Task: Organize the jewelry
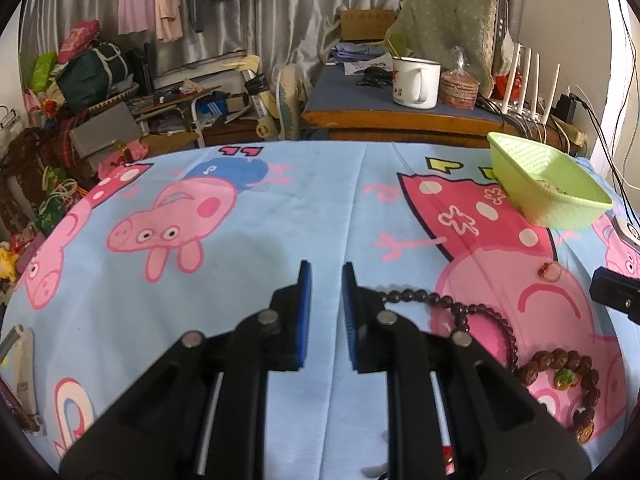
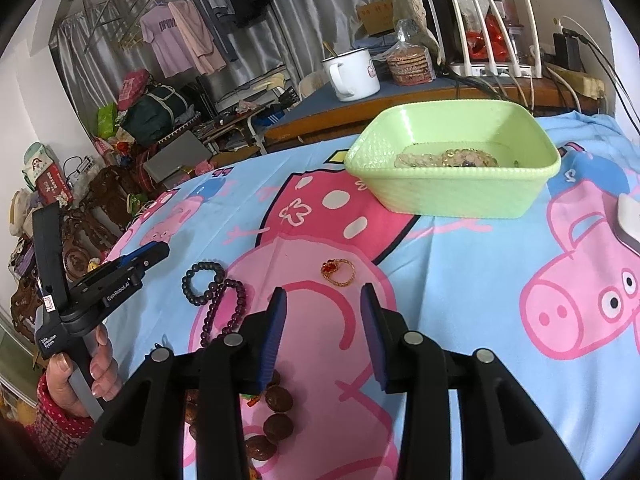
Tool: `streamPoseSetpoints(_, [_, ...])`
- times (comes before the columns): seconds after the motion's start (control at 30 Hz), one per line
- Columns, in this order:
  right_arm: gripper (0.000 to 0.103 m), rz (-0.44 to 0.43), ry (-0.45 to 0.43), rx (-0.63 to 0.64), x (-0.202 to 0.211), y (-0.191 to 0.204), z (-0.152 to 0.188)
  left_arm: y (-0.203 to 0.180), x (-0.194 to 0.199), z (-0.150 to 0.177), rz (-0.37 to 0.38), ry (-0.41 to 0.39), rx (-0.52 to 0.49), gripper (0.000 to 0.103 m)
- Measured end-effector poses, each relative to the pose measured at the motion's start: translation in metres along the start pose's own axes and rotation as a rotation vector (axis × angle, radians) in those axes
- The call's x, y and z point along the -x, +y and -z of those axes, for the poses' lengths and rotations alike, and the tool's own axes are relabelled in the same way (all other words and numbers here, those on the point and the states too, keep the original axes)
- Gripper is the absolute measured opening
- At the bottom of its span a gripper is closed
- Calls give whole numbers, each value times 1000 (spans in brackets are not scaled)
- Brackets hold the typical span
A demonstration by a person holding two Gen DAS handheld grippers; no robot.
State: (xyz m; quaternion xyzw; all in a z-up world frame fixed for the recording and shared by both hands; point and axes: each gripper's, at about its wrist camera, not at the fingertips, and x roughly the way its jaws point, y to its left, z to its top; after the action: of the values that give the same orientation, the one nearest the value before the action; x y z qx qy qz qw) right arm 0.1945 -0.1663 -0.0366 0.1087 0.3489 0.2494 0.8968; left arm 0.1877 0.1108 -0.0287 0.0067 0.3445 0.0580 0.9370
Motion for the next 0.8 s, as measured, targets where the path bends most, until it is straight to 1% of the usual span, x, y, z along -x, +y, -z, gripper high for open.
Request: streamPoseSetpoints(0.8, [6,14,5,5,0,3,0,2,2,-1,-6,-7,7,16])
